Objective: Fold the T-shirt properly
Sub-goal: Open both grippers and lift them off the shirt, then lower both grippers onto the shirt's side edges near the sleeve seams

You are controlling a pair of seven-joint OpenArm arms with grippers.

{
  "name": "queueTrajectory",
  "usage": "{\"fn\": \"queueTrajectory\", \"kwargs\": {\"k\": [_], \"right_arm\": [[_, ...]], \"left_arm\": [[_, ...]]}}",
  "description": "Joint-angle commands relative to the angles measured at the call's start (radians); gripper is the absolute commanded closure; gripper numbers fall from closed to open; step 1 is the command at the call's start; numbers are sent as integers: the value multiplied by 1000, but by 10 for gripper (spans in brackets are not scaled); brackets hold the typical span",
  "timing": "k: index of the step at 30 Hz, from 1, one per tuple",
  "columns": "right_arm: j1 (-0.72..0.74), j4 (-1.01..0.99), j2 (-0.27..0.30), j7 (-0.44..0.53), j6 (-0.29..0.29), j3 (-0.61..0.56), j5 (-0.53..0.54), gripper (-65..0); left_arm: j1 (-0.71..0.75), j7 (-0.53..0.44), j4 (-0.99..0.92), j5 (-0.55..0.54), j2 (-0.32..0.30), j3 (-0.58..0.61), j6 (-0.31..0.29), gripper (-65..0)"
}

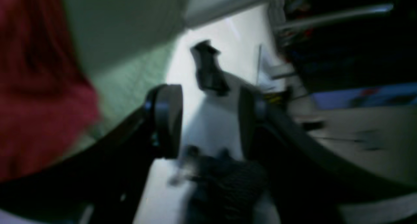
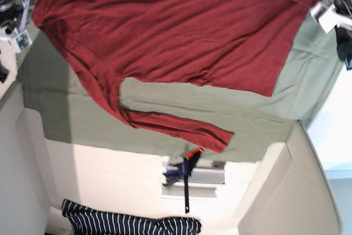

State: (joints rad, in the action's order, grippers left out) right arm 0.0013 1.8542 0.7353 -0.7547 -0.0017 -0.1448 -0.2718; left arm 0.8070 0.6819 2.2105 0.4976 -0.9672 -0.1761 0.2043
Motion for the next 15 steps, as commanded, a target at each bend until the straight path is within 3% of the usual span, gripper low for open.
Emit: {"fn": "queueTrajectory", "kwargs": {"k": [1,5,11,15], "right_arm": [[41,-27,-16,13,-1,21,9,-276],[183,-220,-135,31,75,25,132,-276],[431,-501,-259,48,240,25,373,-276],[596,-687,-350,35,369,25,563,-276]], "left_arm": [[-31,-18,3,-48,-19,-41,-12,-222],[-174,-120,-77,-352,-19,-105,-146,-221],[-429,-198,-335,-684,-19,-106,-331,-221],[-607,-210,-555,-973,-19,-106,-520,-221]]}}
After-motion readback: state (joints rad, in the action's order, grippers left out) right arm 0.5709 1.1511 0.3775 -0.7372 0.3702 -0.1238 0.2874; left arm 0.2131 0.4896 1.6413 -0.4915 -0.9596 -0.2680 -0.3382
